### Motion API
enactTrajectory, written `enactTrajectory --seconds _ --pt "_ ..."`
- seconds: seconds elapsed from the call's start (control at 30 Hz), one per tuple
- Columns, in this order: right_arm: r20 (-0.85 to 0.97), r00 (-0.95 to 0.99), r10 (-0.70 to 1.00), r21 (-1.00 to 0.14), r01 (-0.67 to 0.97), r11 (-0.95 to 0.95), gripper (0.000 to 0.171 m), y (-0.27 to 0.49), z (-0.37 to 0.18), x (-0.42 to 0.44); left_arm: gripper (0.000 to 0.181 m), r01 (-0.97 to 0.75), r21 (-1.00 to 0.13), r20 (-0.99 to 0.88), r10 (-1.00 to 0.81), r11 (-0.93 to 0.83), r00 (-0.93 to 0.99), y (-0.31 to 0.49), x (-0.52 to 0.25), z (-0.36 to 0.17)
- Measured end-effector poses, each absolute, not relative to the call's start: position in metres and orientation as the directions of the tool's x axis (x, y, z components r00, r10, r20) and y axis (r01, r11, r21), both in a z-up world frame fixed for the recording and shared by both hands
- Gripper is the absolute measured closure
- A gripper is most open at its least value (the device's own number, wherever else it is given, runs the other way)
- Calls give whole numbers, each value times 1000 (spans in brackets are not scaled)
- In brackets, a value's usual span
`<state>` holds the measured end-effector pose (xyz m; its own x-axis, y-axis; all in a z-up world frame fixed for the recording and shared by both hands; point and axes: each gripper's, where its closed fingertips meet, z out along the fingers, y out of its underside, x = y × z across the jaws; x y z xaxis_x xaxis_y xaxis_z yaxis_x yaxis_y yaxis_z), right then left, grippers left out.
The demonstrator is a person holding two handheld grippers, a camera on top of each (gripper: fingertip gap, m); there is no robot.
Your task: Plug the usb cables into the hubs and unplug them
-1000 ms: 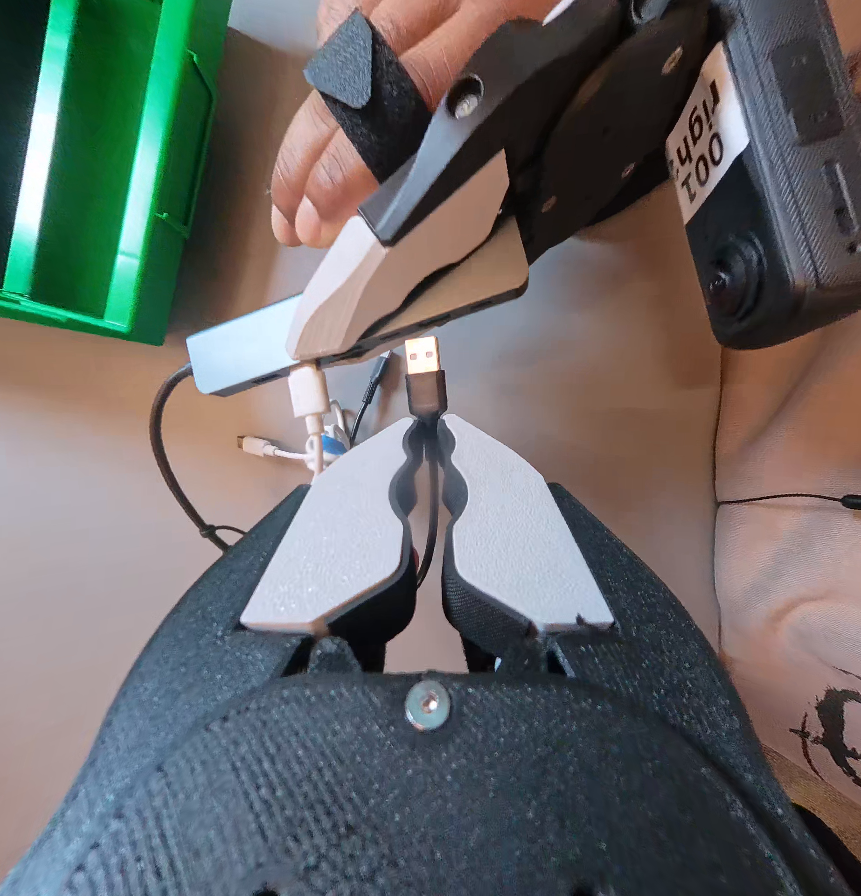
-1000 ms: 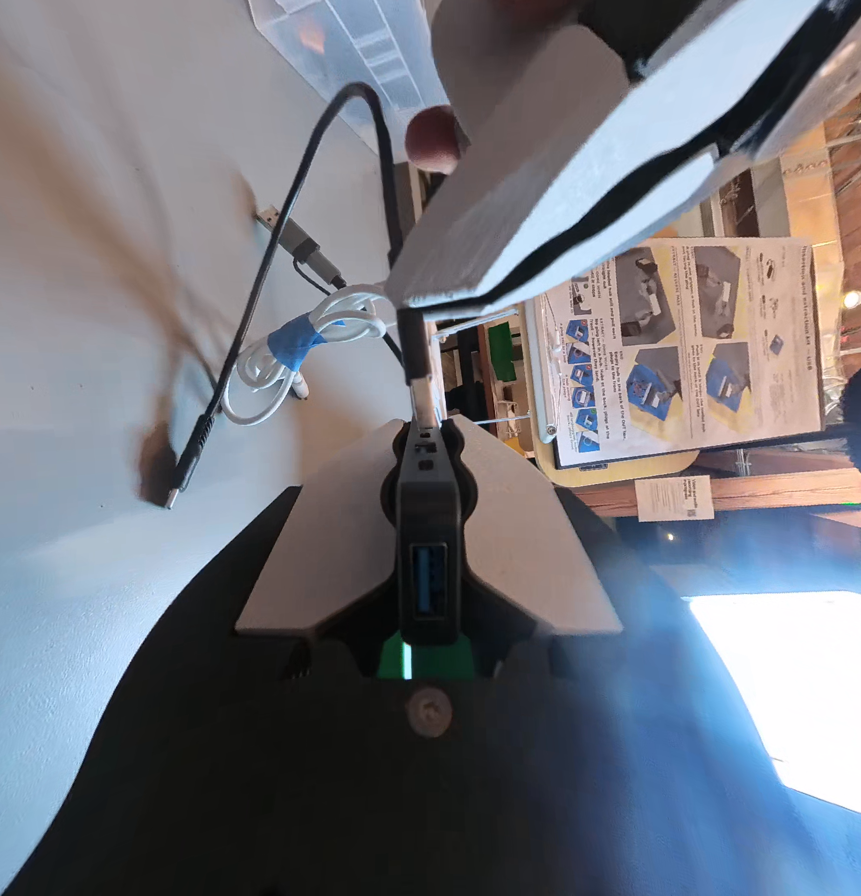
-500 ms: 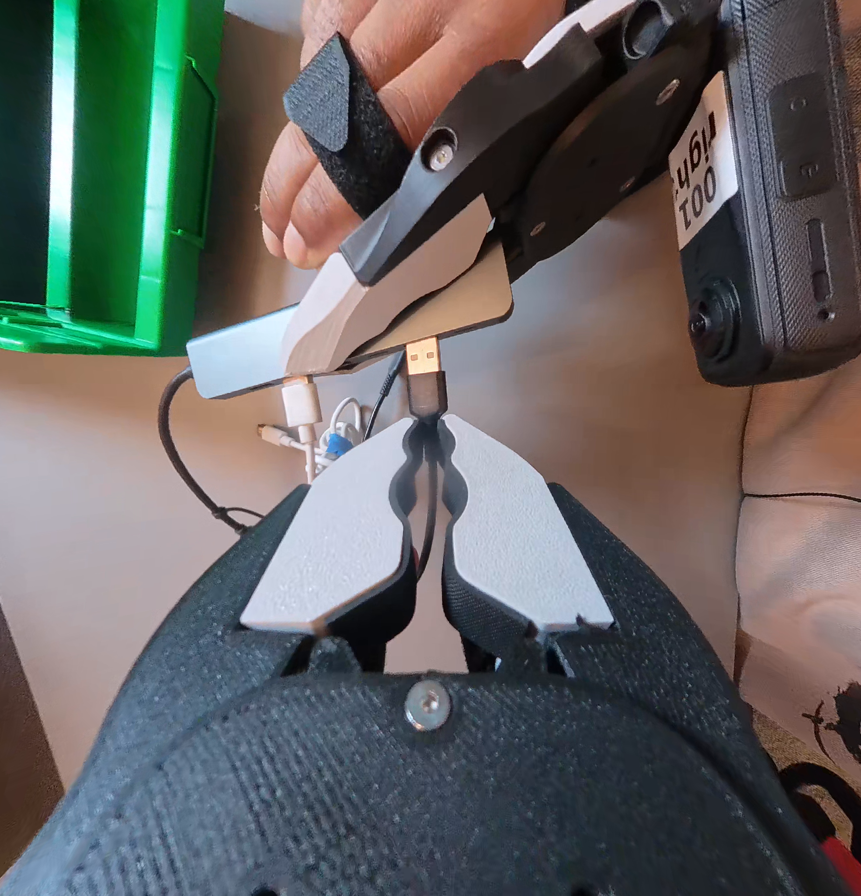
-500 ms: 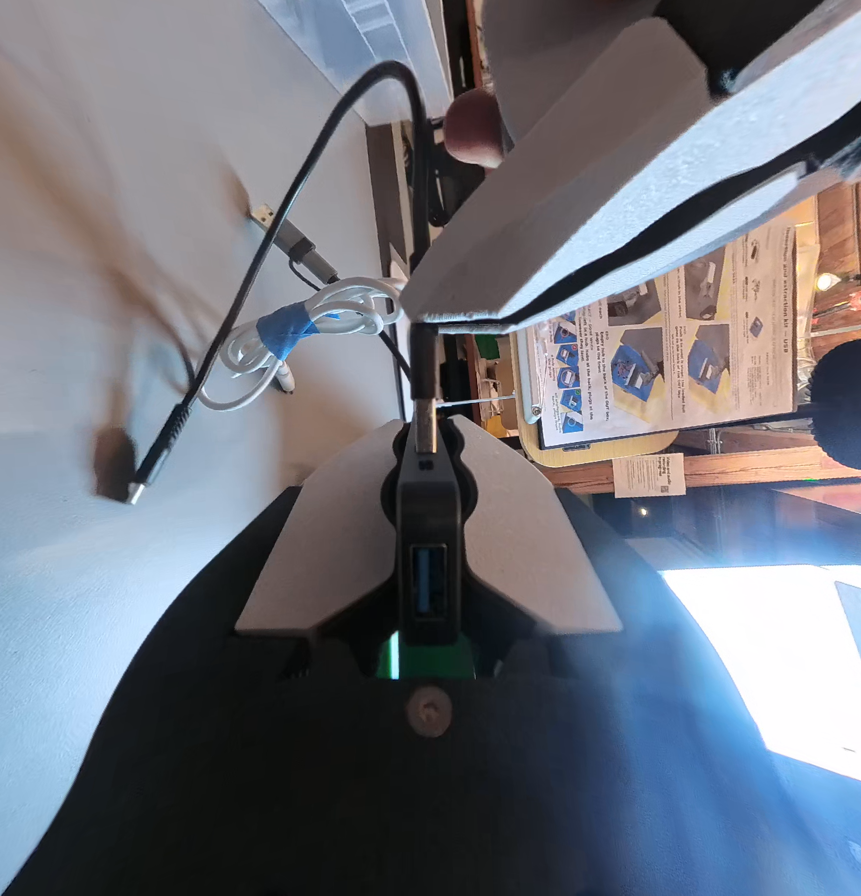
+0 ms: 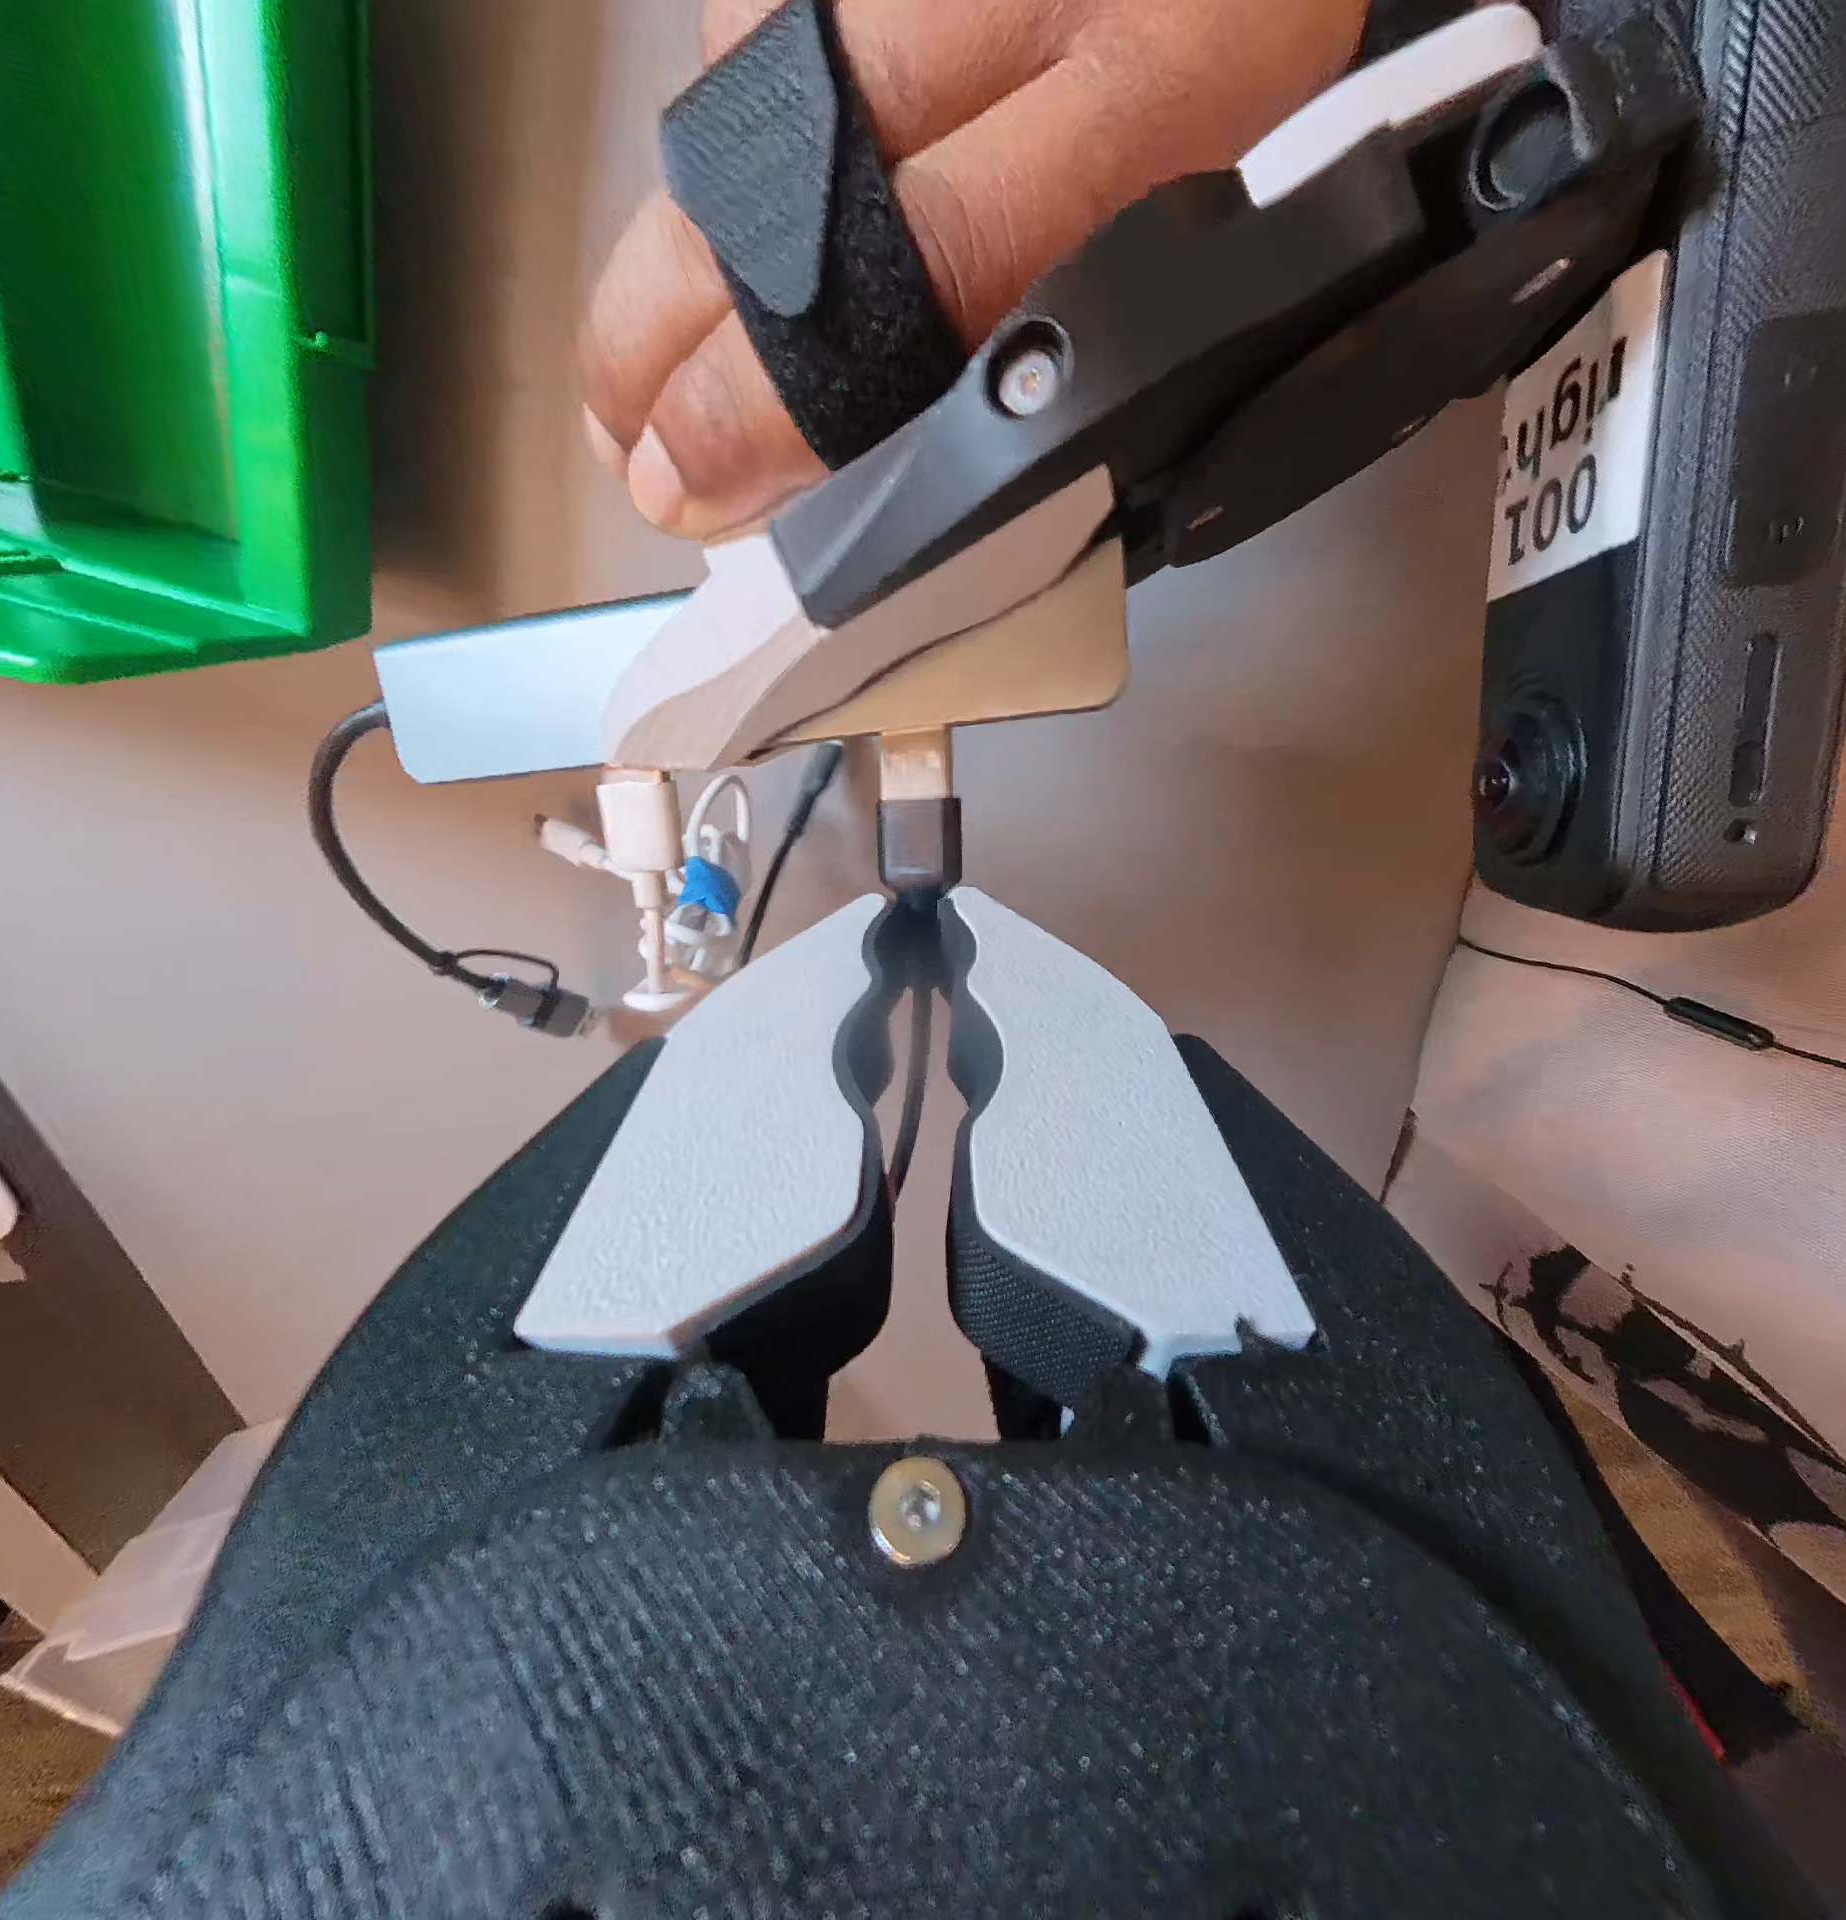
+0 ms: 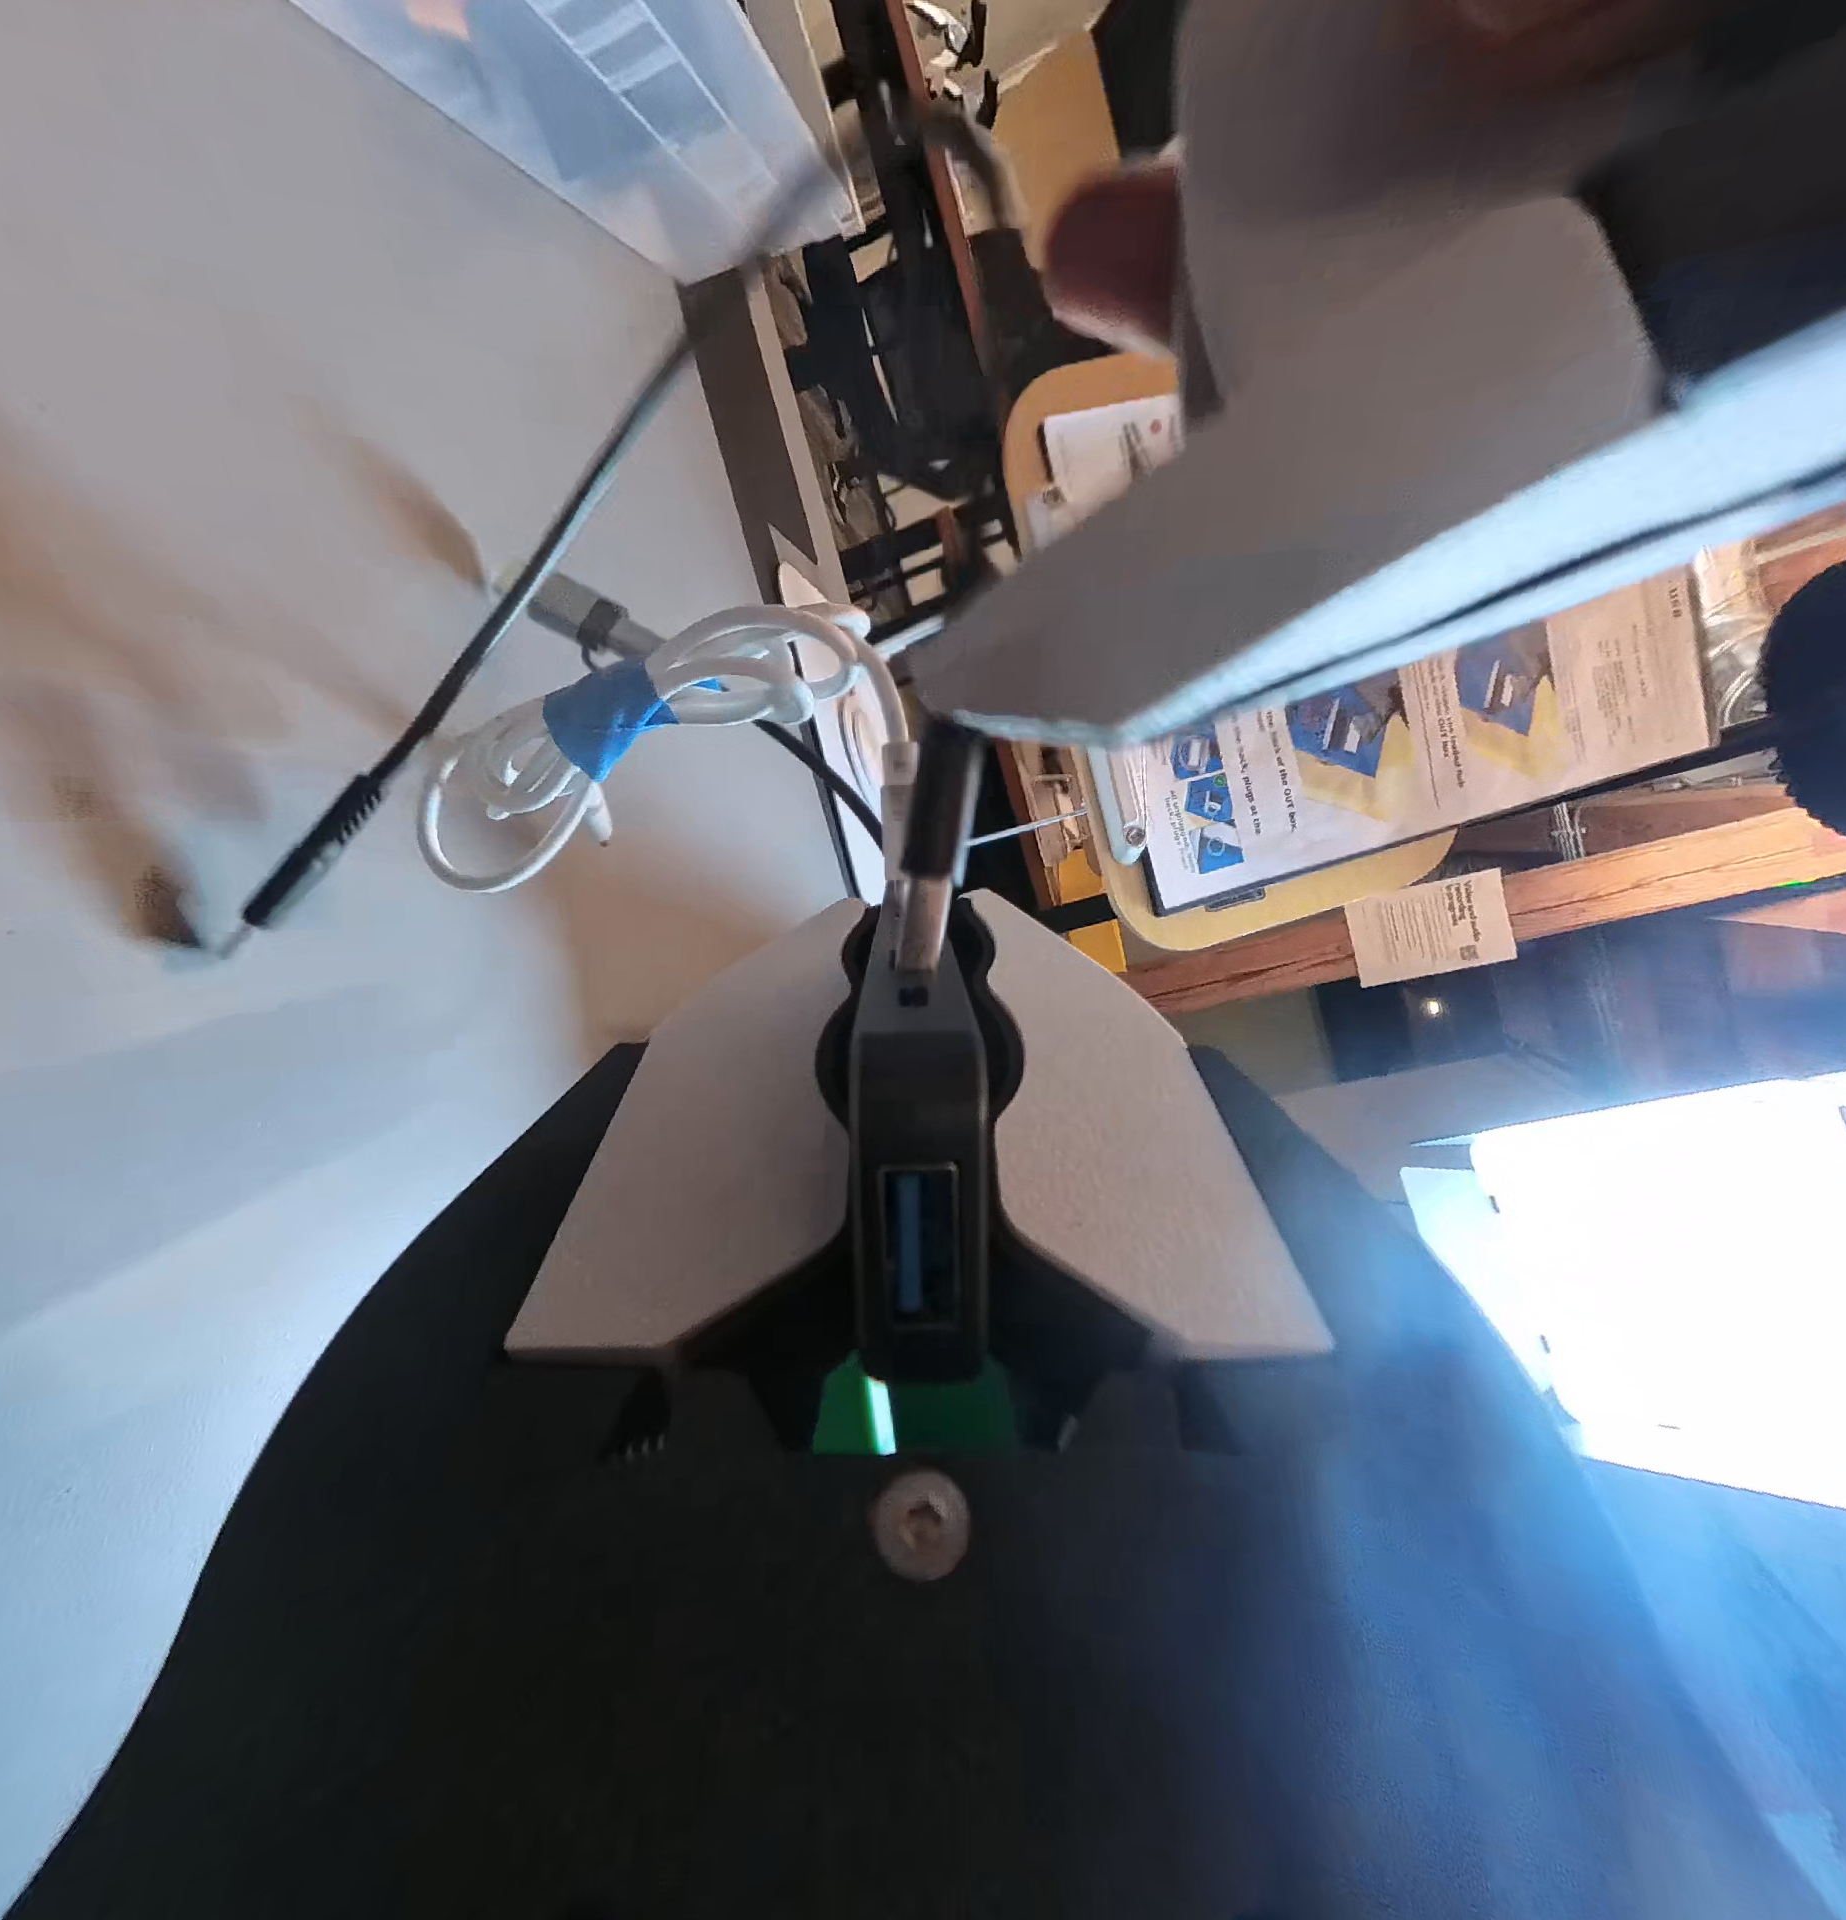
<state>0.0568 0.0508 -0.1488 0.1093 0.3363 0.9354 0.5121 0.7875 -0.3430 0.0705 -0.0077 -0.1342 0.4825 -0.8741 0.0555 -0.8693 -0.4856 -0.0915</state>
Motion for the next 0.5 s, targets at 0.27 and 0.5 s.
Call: enactTrajectory --seconds 0.27,0.5 --pt "901 179 394 -429 490 759 158 52 -137 63 176 -889 -146 22 -900 -434 436 -2 82 -124" --pt "897 159 413 -437 470 767 159 44 -139 61 176 -892 -217 17 -915 -396 403 -1 83 -133"
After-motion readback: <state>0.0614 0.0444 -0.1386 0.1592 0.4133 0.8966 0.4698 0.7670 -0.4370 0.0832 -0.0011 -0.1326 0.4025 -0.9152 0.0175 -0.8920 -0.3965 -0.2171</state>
